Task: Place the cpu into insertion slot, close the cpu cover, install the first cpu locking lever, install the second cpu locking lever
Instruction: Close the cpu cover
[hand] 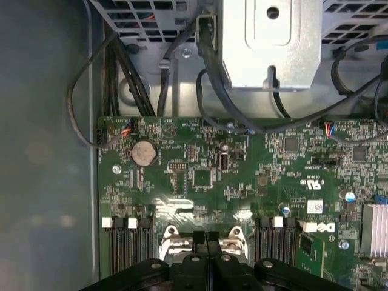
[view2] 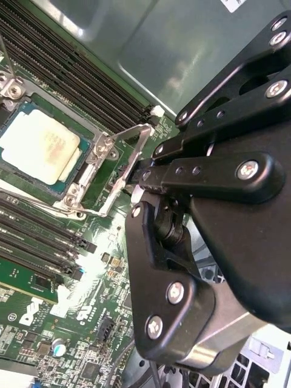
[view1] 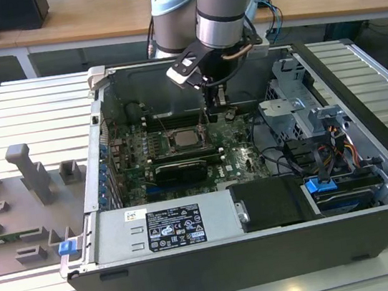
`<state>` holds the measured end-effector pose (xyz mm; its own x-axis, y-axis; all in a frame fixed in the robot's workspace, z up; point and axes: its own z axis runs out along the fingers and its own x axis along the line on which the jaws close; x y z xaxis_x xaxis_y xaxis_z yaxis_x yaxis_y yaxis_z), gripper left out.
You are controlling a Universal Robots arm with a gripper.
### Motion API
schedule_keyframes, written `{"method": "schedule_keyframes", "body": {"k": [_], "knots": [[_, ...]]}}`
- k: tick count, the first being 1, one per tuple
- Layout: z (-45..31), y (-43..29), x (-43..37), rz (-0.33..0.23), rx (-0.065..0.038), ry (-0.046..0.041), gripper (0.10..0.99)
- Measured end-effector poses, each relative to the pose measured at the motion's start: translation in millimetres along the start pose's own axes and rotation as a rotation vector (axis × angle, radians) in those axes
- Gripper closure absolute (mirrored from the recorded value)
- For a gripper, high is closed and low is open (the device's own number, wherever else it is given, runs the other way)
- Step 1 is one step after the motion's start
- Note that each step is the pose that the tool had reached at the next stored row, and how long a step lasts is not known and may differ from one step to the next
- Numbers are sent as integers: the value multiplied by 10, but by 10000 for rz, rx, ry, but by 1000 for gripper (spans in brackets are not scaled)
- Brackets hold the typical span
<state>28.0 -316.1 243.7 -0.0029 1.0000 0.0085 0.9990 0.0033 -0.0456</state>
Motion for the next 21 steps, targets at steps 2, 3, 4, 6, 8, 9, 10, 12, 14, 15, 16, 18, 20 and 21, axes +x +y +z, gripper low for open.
{"method": "schedule_keyframes", "body": {"k": [2,3,4,6,8,9,10,12,14,15,16,18,20,21], "knots": [[2,-37,0,-1,0,0,980],[3,-58,0,0,0,1,980],[3,-64,-1,1,-1,1,980],[6,-86,0,1,0,1,980],[13,-134,1,-2,-2,3,980],[22,-172,0,0,-4,0,980],[33,-197,0,1,-4,1,980],[51,-259,0,-1,-4,1,980],[69,-322,0,-17,-6,1,980],[77,-348,0,-30,-6,-1,980],[85,-370,0,-41,-6,-1,980],[100,-437,-1,-77,-28,-4,980],[110,-502,7,-82,-34,-2,980],[113,-526,11,-82,-34,-2,980]]}}
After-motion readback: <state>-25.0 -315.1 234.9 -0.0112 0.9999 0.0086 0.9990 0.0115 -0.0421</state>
